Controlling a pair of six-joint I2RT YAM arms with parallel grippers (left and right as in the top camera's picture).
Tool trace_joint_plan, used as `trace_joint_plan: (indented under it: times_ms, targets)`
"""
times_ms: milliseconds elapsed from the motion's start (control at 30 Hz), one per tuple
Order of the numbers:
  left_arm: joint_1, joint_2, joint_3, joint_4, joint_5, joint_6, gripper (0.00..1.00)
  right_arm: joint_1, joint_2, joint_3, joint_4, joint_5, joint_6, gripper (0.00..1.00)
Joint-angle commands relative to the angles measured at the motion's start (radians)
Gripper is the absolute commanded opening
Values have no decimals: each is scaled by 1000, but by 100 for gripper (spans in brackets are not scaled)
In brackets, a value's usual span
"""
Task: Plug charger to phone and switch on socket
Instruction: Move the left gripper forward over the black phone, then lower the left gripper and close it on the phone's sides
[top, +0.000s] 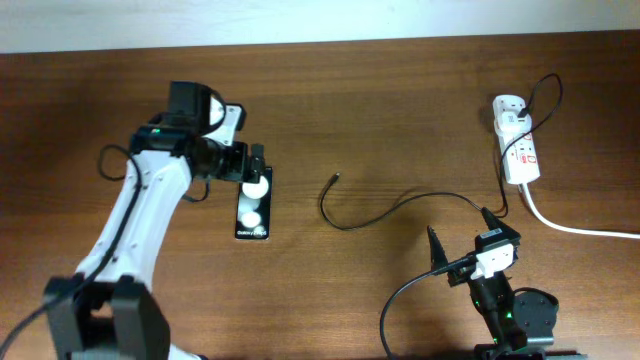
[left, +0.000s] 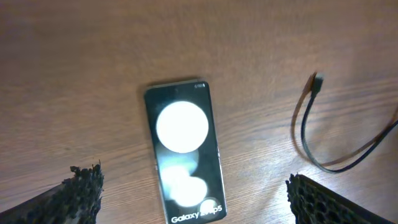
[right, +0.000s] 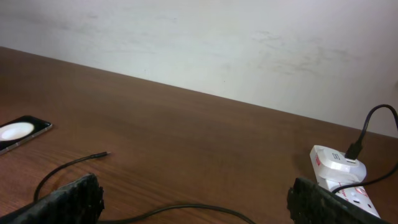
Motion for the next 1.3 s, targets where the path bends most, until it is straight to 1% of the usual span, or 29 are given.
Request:
trace_joint_plan:
  times_ms: [0,33,100,167,400,567,800,1000,1067,1133,1267]
  targets:
    - [-33,77,14,-3,-9,-19,99,6,-8,-5,-6,8,6,99]
    - [-39,96,14,-4,-53,-61,99,6,-8,-5,-6,8,6,99]
    - [-46,123,14,-13,-106,-111,99,6,-8,-5,-6,8,6,99]
    - [-48,142,14,-24,-117,-134,99,6,-8,-5,-6,8,6,99]
    - [-81,189,11,-26,-118,-150,99,6,-8,-5,-6,8,6,99]
    - [-119,238,11,-30,-196,-194,99,6,-8,-5,-6,8,6,99]
    - [-121,292,11,-56,-203,-194,99,6,-8,-5,-6,8,6,99]
    - [-121,296,5,-91,-214,-194,99,6,-8,-5,-6,8,6,99]
    - [-121,296,-10,-86,-214,-203,99,6,-8,-5,-6,8,6,99]
    - [-121,296,-27,-80,-214,-236,99,6,-8,-5,-6,8,6,99]
    - [-121,296,-56,-60,-211,-243,99,6,-8,-5,-6,8,6,99]
